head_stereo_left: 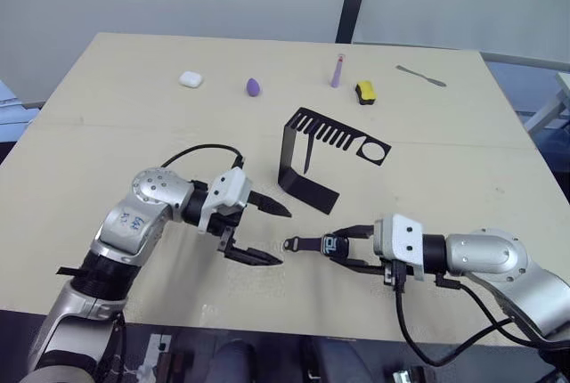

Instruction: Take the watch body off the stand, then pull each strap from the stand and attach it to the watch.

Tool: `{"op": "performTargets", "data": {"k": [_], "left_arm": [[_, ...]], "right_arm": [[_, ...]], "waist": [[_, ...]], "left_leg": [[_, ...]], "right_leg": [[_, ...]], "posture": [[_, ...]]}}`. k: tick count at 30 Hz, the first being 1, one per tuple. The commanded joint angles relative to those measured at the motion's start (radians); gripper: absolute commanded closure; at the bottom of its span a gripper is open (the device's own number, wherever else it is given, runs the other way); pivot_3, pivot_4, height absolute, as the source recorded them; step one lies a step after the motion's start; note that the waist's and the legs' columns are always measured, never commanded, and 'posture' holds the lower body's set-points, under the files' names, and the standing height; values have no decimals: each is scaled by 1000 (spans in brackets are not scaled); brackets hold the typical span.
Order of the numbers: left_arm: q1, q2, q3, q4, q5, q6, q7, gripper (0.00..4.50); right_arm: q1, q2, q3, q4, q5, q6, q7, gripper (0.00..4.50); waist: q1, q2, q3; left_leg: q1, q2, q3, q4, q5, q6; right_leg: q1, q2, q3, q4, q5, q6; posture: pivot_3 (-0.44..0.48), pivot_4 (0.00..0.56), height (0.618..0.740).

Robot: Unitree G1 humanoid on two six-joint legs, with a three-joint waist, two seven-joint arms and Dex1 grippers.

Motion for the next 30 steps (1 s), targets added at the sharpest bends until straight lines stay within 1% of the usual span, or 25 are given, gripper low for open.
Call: {"op": "performTargets", "data": {"k": [1, 5, 8, 11, 13, 14, 16, 17, 18, 19, 21, 24, 27, 30], "left_arm": [[32, 57, 37, -6, 35, -66, -16, 52], [55, 82, 46, 29, 68, -115, 1, 52], [63, 84, 47, 36, 75, -130, 2, 52], [72, 85, 50, 42, 82, -148, 7, 52], [74, 82, 57, 46, 78, -148, 14, 0], [75, 79, 63, 44, 68, -142, 18, 0], [76, 75, 72, 44, 56, -133, 24, 0], [81, 69, 87, 41, 41, -122, 34, 0], [86, 65, 97, 38, 32, -116, 42, 0], [94, 62, 116, 31, 12, -93, 56, 0], [122, 55, 173, 9, -38, -42, 93, 0], [197, 59, 293, -20, -115, 54, 178, 0], [278, 42, 457, -13, -186, 154, 314, 0], [330, 18, 606, 14, -249, 227, 432, 0]], "right_arm": [[-62, 63, 55, 39, -31, 60, 16, 2989], [-121, 141, 151, 134, -138, 88, 11, 2989], [-140, 163, 196, 174, -194, 82, 34, 2989], [-156, 174, 211, 187, -232, 82, 46, 2989], [-164, 179, 200, 185, -241, 80, 48, 1933], [-165, 173, 187, 175, -235, 84, 56, 1607], [-162, 160, 168, 160, -226, 78, 78, 579], [-147, 138, 135, 135, -209, 76, 91, 71], [-135, 123, 111, 118, -199, 73, 99, 24], [-111, 104, 71, 90, -177, 73, 104, 24], [-34, 71, -57, 24, -96, 112, 103, 24], [165, 58, -355, -44, 57, 154, 102, 24], [364, 96, -665, -46, 160, 195, 84, 24], [519, 150, -864, -25, 193, 193, 72, 24]], "waist": [[0, 0, 0], [3, 0, 0], [8, 0, 0], [6, 0, 0], [6, 0, 0], [5, 0, 0], [3, 0, 0], [4, 0, 0], [5, 0, 0], [5, 0, 0], [6, 0, 0], [8, 0, 0], [8, -1, 0], [8, -1, -1]], "left_leg": [[0, 0, 0, 0, 0, 0], [0, 0, 0, 0, 0, 0], [-1, -1, 0, 1, 0, 1], [-1, -1, 0, 1, -1, 1], [-1, -1, 0, 1, -1, 1], [-1, -1, 0, 2, -1, 1], [-1, -1, 0, 1, -1, 1], [-1, -1, 0, 1, -1, 1], [-1, -1, 0, 1, -1, 1], [-1, -1, 0, 1, -1, 1], [-1, -1, -1, 1, -1, 1], [-1, -1, -2, -1, -1, 1], [0, -1, -2, 0, -1, 1], [2, -1, -2, -2, -1, 2]], "right_leg": [[0, 0, 0, 0, 0, -1], [-1, -1, 0, 1, -1, -1], [-1, -2, -1, 2, -1, -1], [-1, -2, -1, 2, -1, -1], [-1, -2, -1, 3, -1, -1], [-1, -2, -1, 3, -1, -1], [-2, -2, -1, 4, -1, -1], [-2, -2, -1, 4, -1, -1], [-2, -2, -1, 4, -1, -1], [-2, -2, -1, 4, -1, -1], [-2, -2, -2, 5, -1, -1], [-1, -2, -2, 5, -1, -1], [1, -2, -2, 5, -1, -1], [3, -2, -2, 2, -1, -1]], "posture": [[0, 150, 740], [0, 150, 740], [0, 150, 740], [0, 150, 740], [0, 150, 740], [0, 150, 740], [0, 150, 740], [0, 150, 740], [0, 150, 740], [0, 150, 740], [0, 150, 740], [0, 150, 740], [0, 150, 740], [0, 150, 740]]}}
